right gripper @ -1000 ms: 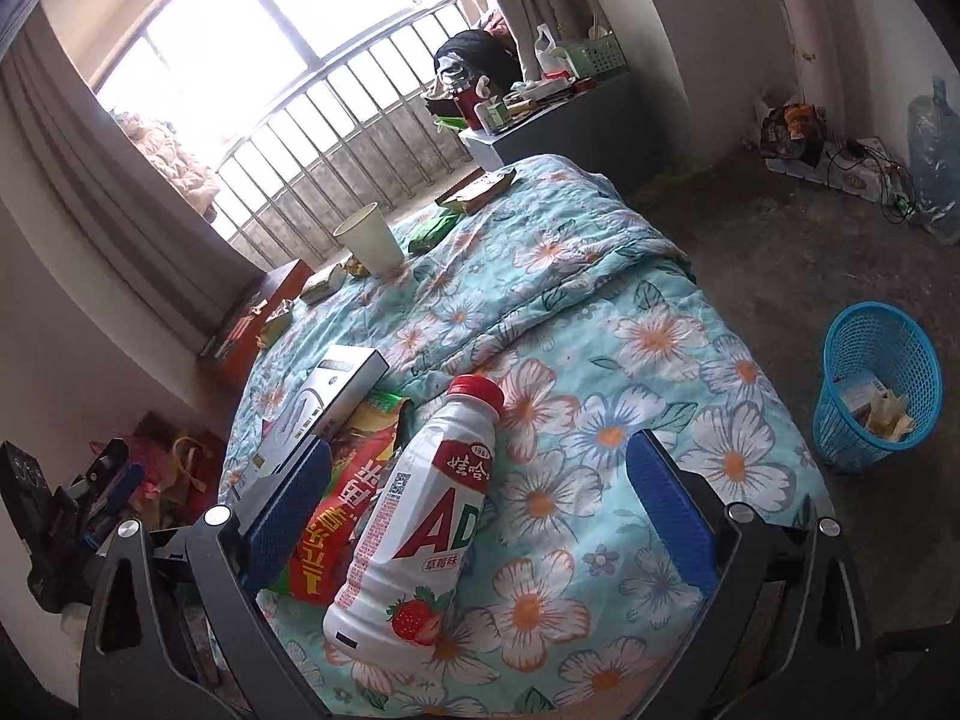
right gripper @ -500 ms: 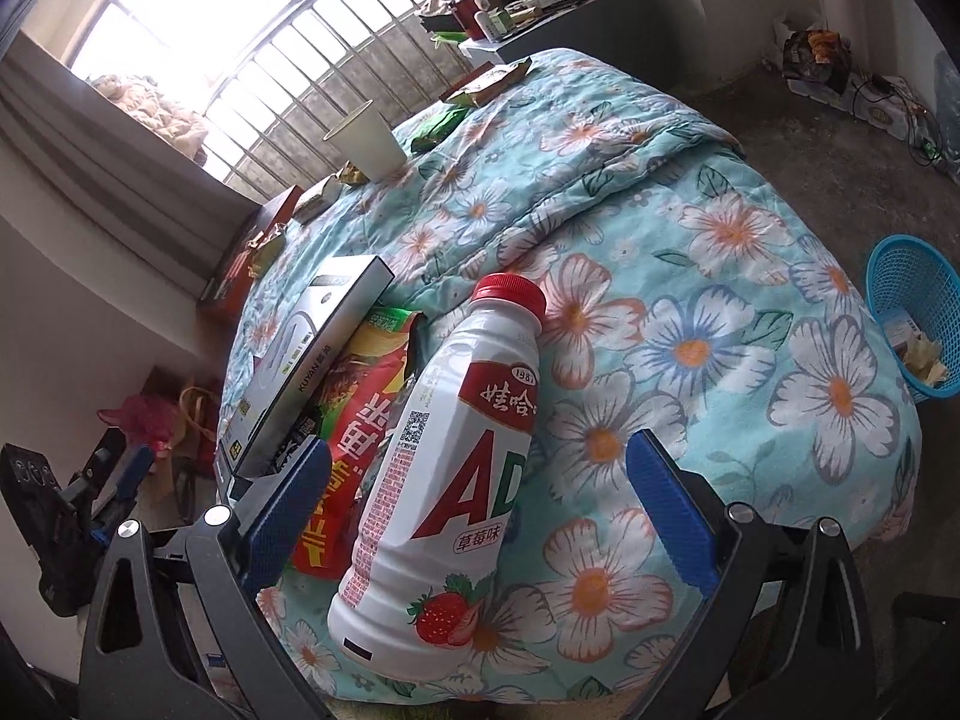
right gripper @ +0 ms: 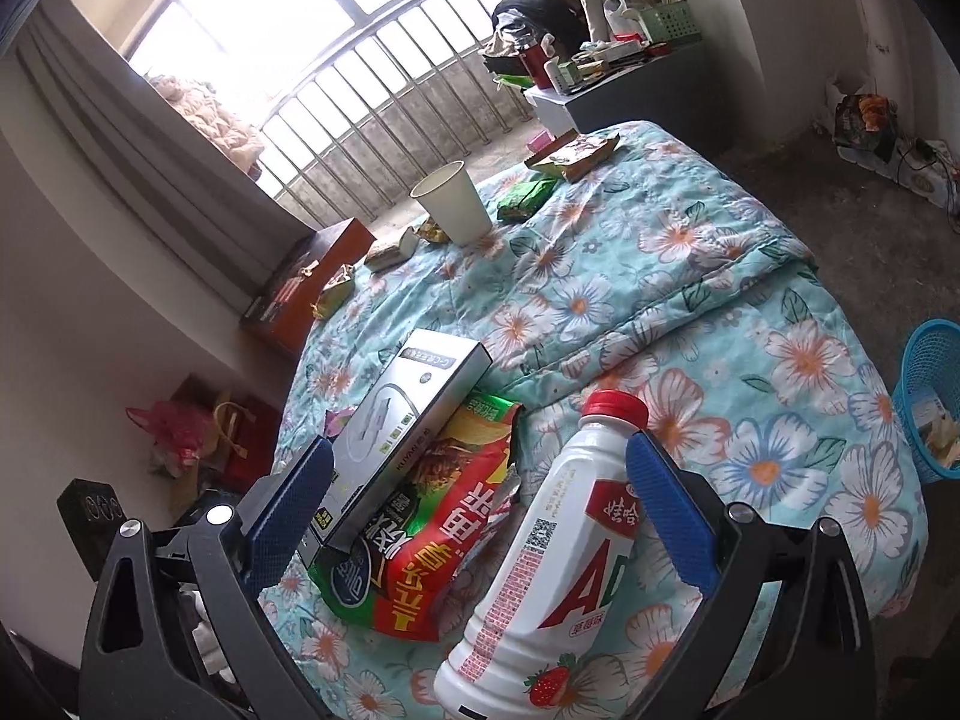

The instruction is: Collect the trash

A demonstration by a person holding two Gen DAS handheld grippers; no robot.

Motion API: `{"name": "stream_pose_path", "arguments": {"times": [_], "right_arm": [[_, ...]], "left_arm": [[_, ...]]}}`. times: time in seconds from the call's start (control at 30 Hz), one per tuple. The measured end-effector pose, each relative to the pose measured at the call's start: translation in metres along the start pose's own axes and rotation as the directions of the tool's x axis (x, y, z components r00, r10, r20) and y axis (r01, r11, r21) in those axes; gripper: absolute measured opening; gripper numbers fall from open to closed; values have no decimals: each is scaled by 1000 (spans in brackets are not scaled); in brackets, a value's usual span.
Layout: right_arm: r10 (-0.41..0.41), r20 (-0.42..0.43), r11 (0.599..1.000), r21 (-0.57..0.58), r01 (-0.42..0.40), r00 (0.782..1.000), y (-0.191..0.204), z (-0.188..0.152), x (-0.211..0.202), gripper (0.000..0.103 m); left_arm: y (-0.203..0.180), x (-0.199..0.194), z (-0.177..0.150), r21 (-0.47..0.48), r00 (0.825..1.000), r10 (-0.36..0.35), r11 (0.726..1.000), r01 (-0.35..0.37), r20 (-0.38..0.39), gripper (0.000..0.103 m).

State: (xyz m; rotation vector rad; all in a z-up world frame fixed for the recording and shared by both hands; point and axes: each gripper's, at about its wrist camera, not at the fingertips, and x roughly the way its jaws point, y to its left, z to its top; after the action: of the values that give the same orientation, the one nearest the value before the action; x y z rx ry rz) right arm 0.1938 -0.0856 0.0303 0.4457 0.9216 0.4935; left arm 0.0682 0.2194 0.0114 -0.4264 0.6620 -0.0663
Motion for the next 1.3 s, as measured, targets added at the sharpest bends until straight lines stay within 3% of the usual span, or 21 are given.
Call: {"name": "stream_pose_path", "arguments": {"times": [0.13,0.3,0.6,0.83,0.97,1.1,1.2,1.3], "right_arm": [[68,-68,997,-19,-69,995,21,4,27,95],[168,-184,986,55,-160,968,33,8,71,89],[185,-318,968,220,-118,930,22,6,132,78],[190,-328,959,262,-104,925,17,1,142,78],[200,-310,951,291,-108,929,10,1,138,77],[188,-240,957,263,-122,953,6,7,109,77],[101,-163,983,168,-74,981,6,13,71,77],[-35,-106,995,93,45,994,-4,11,37,79]], "left_arm": [[10,0,-3,-24,1000,-12,1000,12,2,90],[17,-2,-6,-37,1000,-15,999,15,1,90],[33,-3,-1,-66,1000,-19,998,19,5,90],[31,12,10,-58,997,-67,996,66,-23,90],[18,27,18,-24,989,-125,992,124,-78,90],[-5,49,32,49,964,-187,979,200,-190,90],[-26,67,43,134,945,-186,964,228,-270,90],[-45,89,49,215,929,-131,953,215,-346,90]]}}
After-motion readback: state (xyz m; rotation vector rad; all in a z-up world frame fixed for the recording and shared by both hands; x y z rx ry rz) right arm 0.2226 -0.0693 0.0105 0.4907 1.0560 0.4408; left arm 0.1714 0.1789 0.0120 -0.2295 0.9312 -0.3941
